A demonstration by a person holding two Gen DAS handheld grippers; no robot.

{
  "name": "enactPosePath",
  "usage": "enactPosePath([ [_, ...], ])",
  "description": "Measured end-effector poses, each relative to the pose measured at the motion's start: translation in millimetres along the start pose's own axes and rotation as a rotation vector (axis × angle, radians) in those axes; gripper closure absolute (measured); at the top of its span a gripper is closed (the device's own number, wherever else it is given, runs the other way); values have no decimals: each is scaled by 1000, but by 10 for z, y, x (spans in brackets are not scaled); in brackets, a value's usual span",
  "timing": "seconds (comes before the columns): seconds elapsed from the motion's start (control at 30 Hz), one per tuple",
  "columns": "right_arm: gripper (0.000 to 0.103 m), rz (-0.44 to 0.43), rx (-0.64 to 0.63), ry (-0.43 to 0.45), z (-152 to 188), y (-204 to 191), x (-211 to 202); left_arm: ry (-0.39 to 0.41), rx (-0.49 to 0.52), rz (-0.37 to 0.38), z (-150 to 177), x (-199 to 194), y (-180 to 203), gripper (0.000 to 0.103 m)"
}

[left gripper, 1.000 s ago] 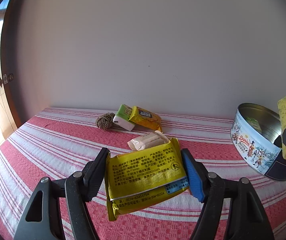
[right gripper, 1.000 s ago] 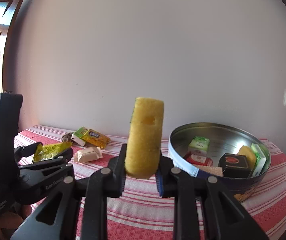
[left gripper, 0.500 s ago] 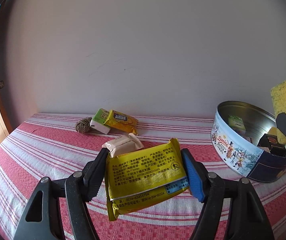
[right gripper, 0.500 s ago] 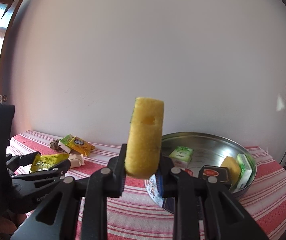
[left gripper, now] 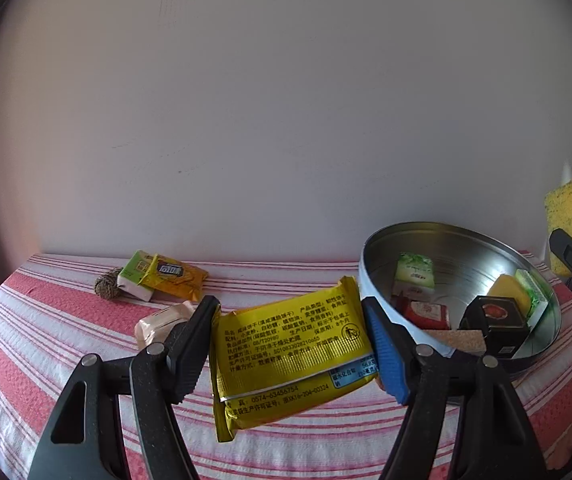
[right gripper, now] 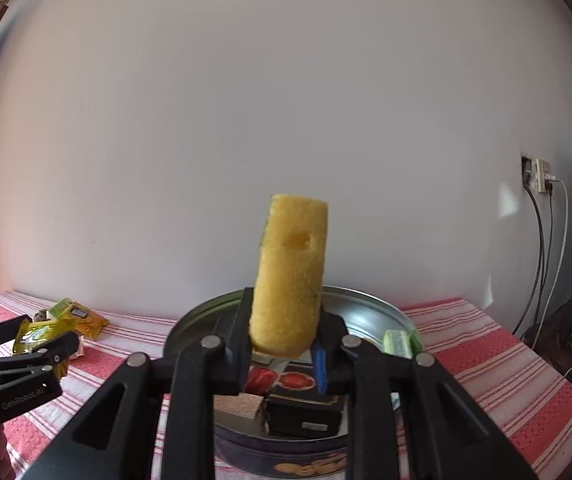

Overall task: Organize objects
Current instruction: 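Carry the yellow packet and yellow sponge over the tin and release both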

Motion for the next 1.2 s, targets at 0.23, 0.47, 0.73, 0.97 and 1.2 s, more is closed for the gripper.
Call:
enactPosePath([
  [0.23,79,77,1,-3,-8,418,121,41,18,70,-205,64,490,30],
  [0.47,79,116,2,-37,11,630,242,43,24,141,-258,223,964,30],
  [0.73,79,122,-20,-115,154,692,473,-21,12,189,-214,623,1271,30],
  [0.97,77,49,-4,-195,325,622,630,-93,8,202,-84,858,1340,27],
  [1.2,23,-57,87,-180,319,547,526,-143,-67,178,-163,801,1223,5],
])
Point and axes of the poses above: each gripper's, at about its wrist camera, not at the fingertips, and x roughly the way its jaws point, y to its right, z to its underside, the point moved 8 cm from there along x, roughly the way its jaws point, and after that the axes turned 3 degrees about y, right-handed, at the moved point
